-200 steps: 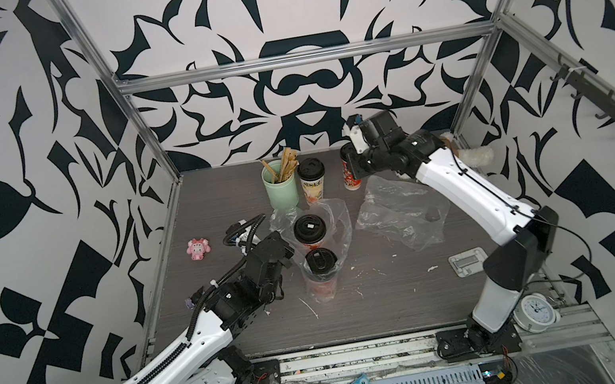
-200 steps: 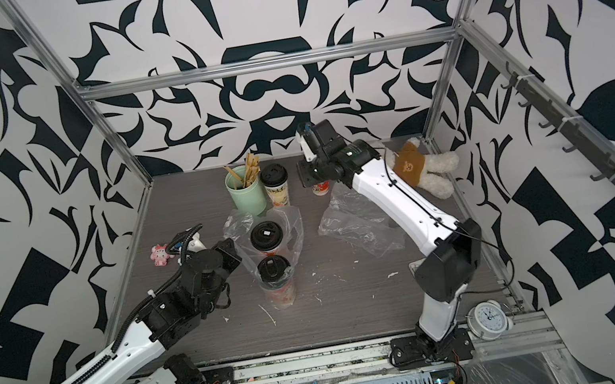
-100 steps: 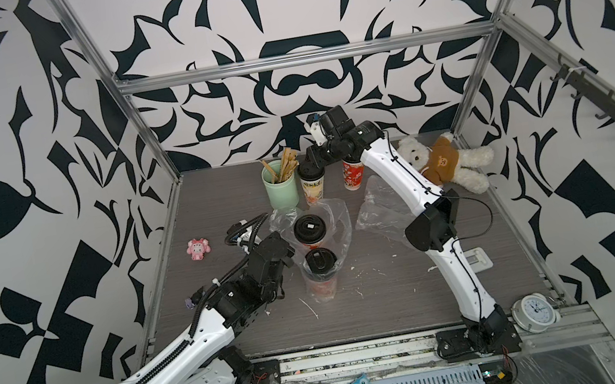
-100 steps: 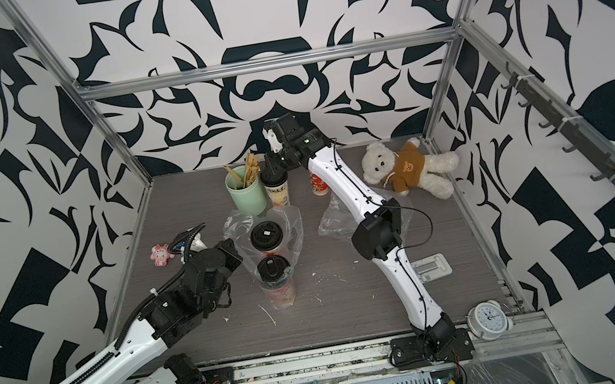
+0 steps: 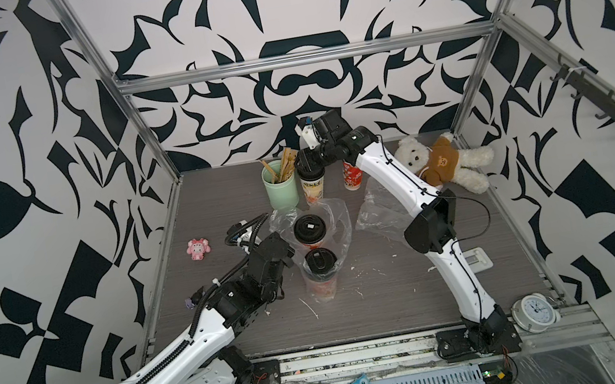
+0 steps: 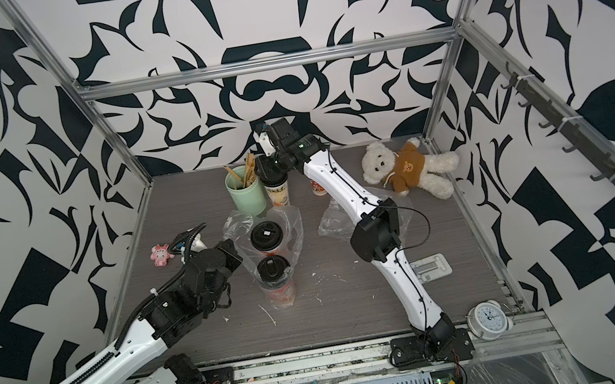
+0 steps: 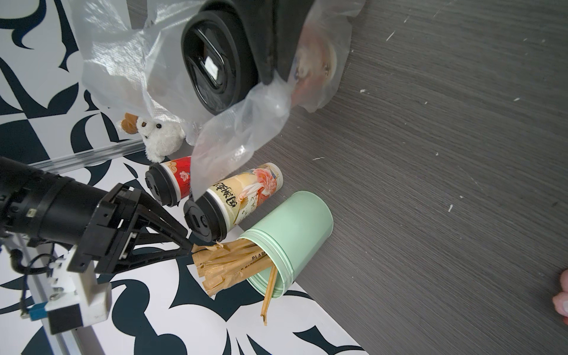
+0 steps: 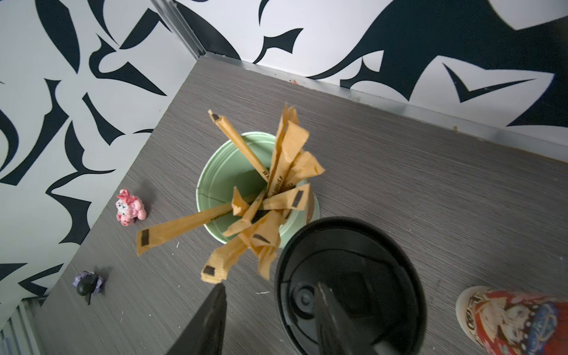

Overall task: Pack milk tea into plastic carrier bags
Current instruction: Pick up the straw from the container.

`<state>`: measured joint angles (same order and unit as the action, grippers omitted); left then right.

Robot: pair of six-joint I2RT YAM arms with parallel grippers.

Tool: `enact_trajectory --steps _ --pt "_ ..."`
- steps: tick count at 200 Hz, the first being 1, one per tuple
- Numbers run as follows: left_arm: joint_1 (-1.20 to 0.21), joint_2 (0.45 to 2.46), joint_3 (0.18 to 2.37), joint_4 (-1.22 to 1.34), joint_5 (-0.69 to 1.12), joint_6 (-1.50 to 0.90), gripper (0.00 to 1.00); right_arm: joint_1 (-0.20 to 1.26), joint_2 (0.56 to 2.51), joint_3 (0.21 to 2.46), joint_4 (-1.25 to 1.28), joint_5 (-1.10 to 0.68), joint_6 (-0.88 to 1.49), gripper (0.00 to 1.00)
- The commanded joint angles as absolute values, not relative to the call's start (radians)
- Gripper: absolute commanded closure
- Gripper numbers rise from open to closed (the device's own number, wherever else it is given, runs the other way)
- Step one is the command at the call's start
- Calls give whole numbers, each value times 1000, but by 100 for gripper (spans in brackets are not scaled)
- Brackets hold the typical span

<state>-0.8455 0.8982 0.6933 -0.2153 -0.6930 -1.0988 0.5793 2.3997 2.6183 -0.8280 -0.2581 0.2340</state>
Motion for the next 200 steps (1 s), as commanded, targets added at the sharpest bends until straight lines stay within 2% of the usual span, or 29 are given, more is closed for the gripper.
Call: enact_trajectory --steps 1,63,149,200 --pt "-842 900 704 -241 -713 -1102 100 590 2341 2625 -791 -275 244 54" --pt "-842 896 702 -242 -713 -1105 100 589 2365 2629 -761 -240 264 68" --pt "-842 894 701 -247 -715 -1106 100 589 2409 2658 -755 -210 280 71" --pt "-841 894 700 -248 -716 -1106 100 589 2423 2661 -753 -211 285 81"
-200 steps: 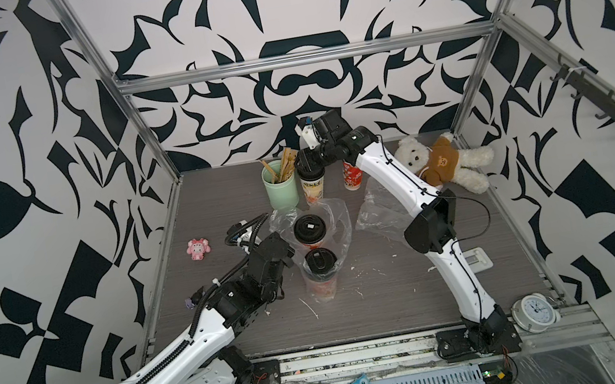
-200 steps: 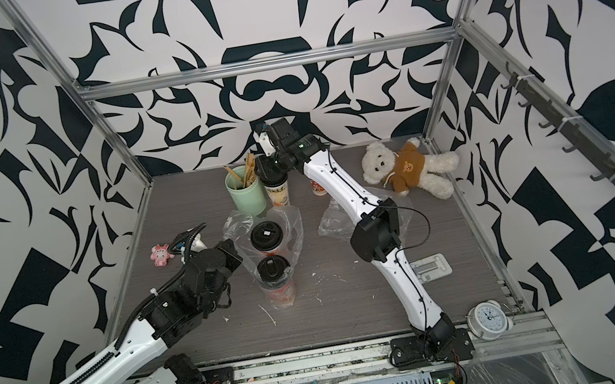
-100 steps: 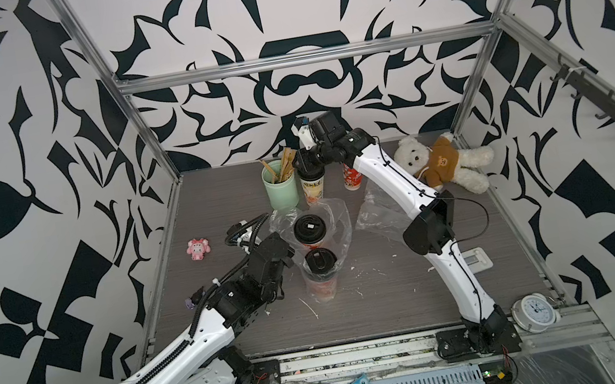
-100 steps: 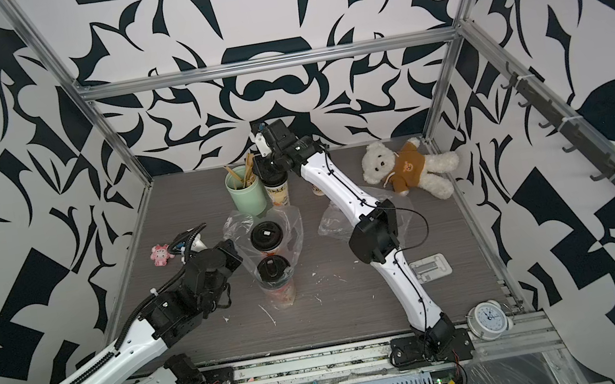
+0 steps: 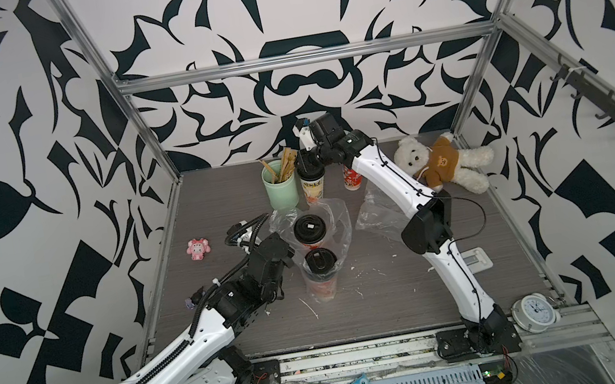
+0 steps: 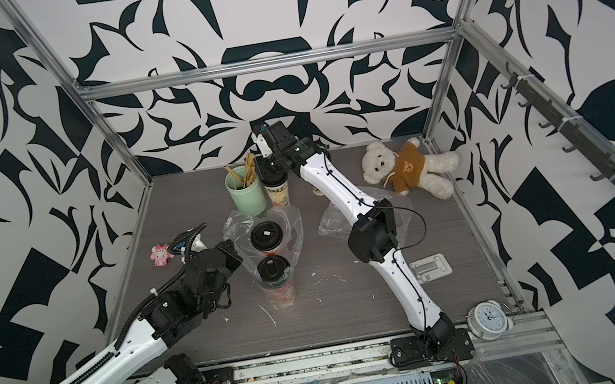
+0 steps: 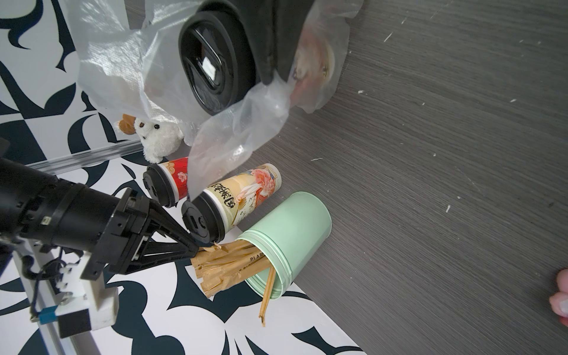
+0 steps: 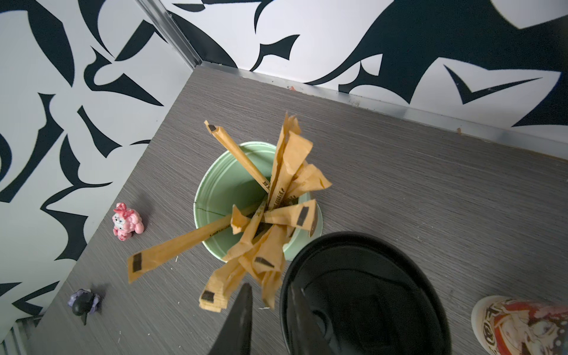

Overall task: Pack milk tea into plastic carrier bags
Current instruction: Pick up the straw from the container.

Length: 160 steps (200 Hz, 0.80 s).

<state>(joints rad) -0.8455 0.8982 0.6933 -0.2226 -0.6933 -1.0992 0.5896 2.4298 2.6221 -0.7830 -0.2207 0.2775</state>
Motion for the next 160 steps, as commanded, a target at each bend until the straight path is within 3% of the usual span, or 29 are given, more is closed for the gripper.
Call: enact_trajectory --steps 1,49,160 --pt "-841 894 700 -248 -716 -1105 100 589 2423 2661 -753 -211 285 82" --pt "-841 888 700 -250 -717 -1105 100 589 2416 2661 -732 -207 288 100" --pt "-843 887 690 -221 -705 -1104 100 609 2230 2609 -731 -224 236 100"
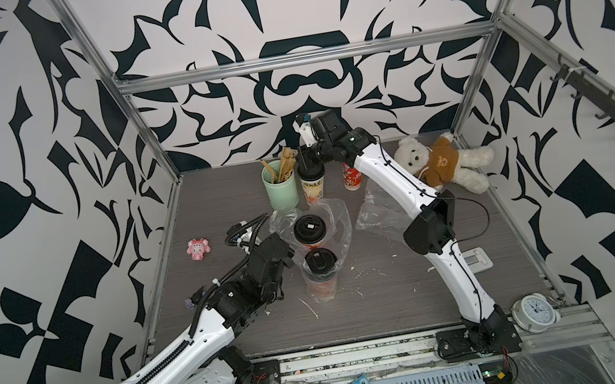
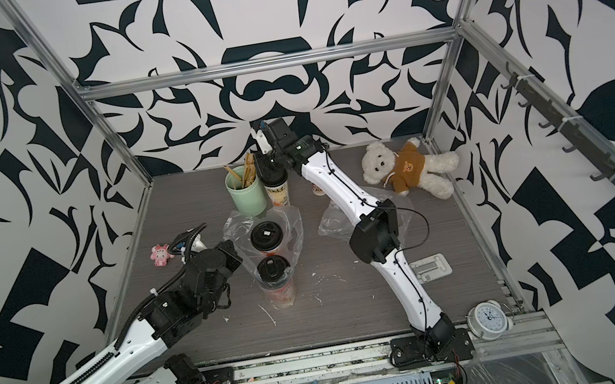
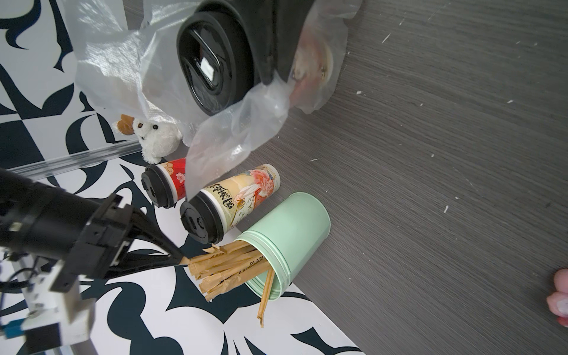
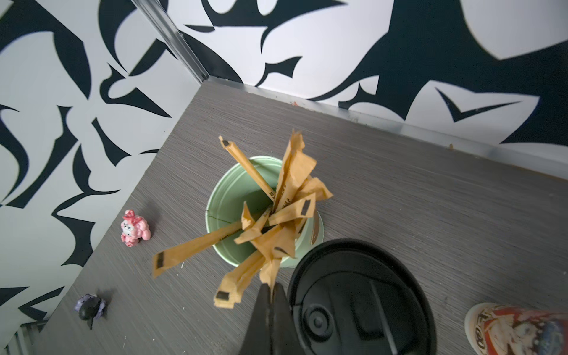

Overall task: Pack milk tea into plastic carrier bags
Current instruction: Pick up the straw from the container.

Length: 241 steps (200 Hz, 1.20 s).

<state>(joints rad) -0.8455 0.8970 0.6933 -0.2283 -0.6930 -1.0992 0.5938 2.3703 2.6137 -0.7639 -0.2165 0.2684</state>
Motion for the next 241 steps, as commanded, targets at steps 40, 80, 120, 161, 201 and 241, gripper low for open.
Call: enact_trajectory --steps 40,80,120,161,201,241 --pt "-842 888 686 -206 -706 -1099 100 635 2112 2552 -741 -204 194 100" --pt "-842 879 687 -202 -709 -1087 100 676 1977 2509 -767 -184 137 100" --pt "-842 861 687 -213 -700 -1078 100 745 1830 2453 -796 -167 84 100" --pt "-842 851 686 -218 -670 -1057 100 800 1629 2282 -753 -170 86 100" --pt "-842 847 694 -231 -627 -1034 100 836 1495 2165 -770 -232 150 100" --pt "-841 828 697 -257 -602 -1005 100 858 1447 2048 -767 -326 234 100"
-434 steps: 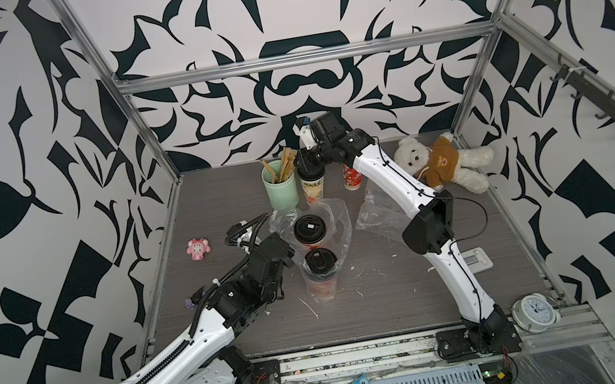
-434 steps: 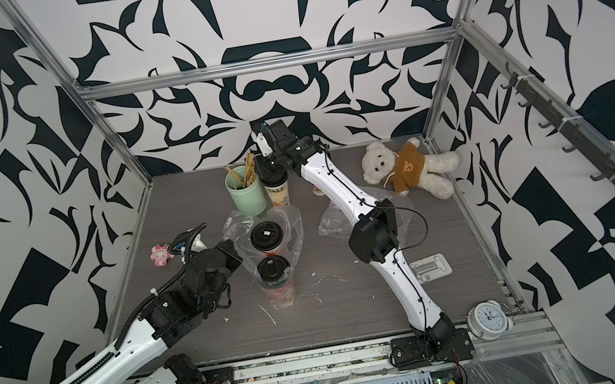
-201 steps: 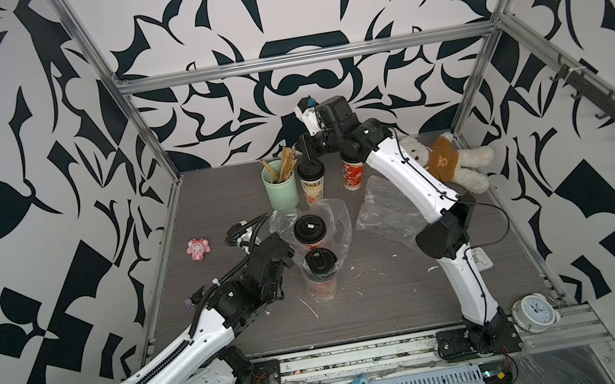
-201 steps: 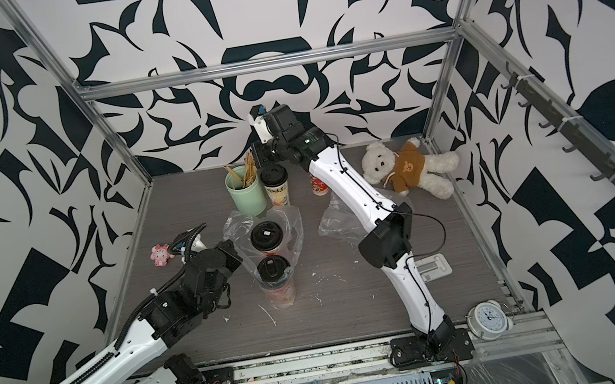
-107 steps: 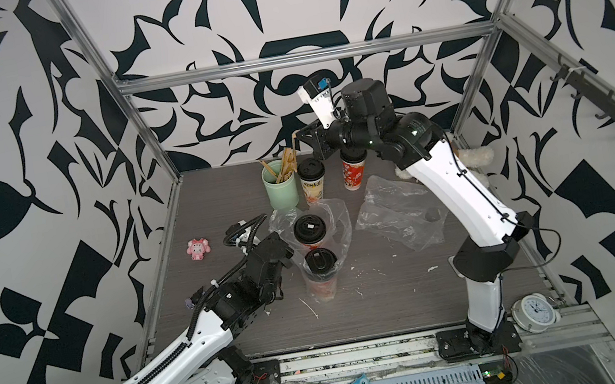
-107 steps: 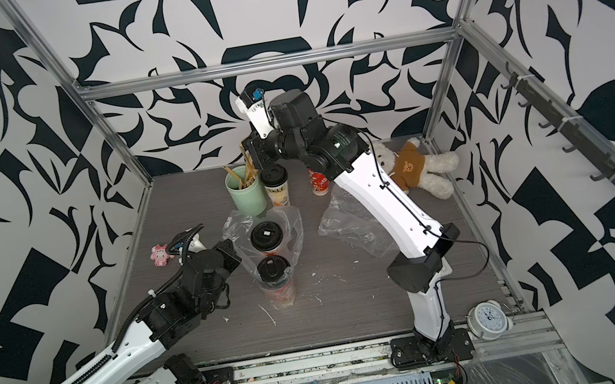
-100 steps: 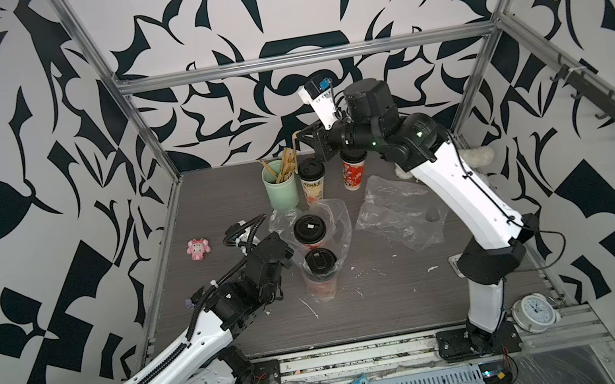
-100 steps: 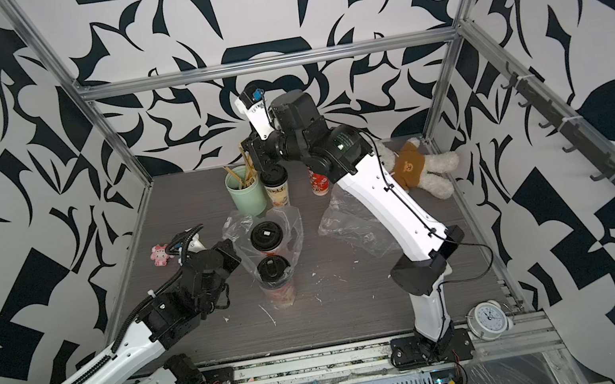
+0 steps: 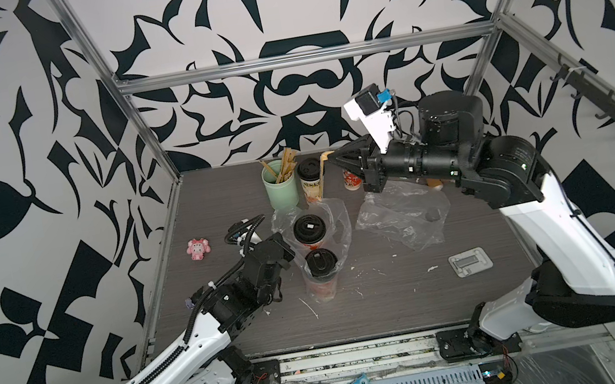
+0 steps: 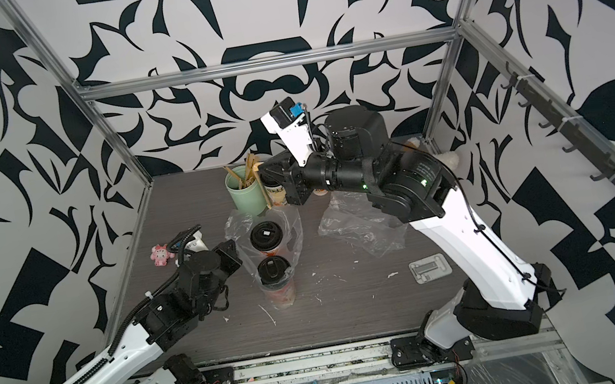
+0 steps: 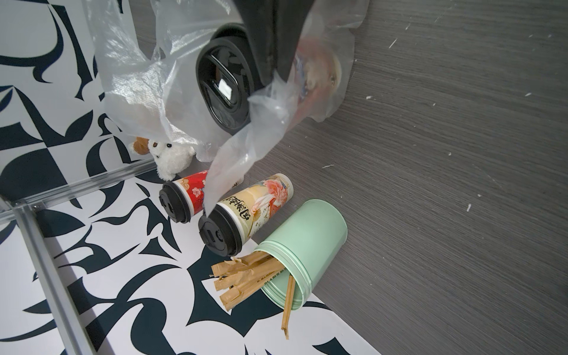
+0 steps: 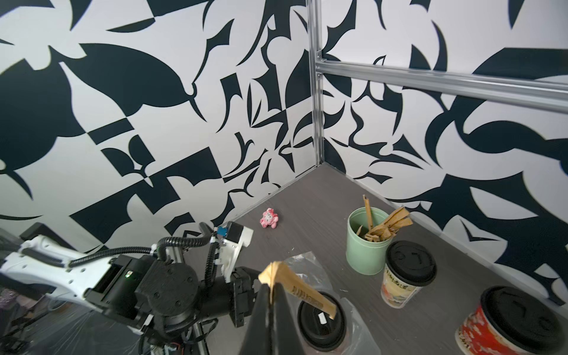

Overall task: Pack milk tea into plastic carrier bags
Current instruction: Pick up the straw from the container, then place the straw in the plastic carrier bag.

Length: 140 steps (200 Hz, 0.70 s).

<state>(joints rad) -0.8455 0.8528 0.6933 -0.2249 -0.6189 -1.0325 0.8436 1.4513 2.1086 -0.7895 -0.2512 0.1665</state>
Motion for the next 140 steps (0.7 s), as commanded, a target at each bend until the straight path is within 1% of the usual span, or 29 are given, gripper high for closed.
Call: enact_trajectory --steps 1,44,140 --pt "-842 826 697 -258 -602 -1006 100 859 1447 2045 -766 -329 236 100" --pt "-841 807 698 -273 -585 -968 100 869 1439 1906 -691 -413 314 100" --pt "-842 821 706 -247 -573 -917 100 890 1446 1795 -643 -528 417 100"
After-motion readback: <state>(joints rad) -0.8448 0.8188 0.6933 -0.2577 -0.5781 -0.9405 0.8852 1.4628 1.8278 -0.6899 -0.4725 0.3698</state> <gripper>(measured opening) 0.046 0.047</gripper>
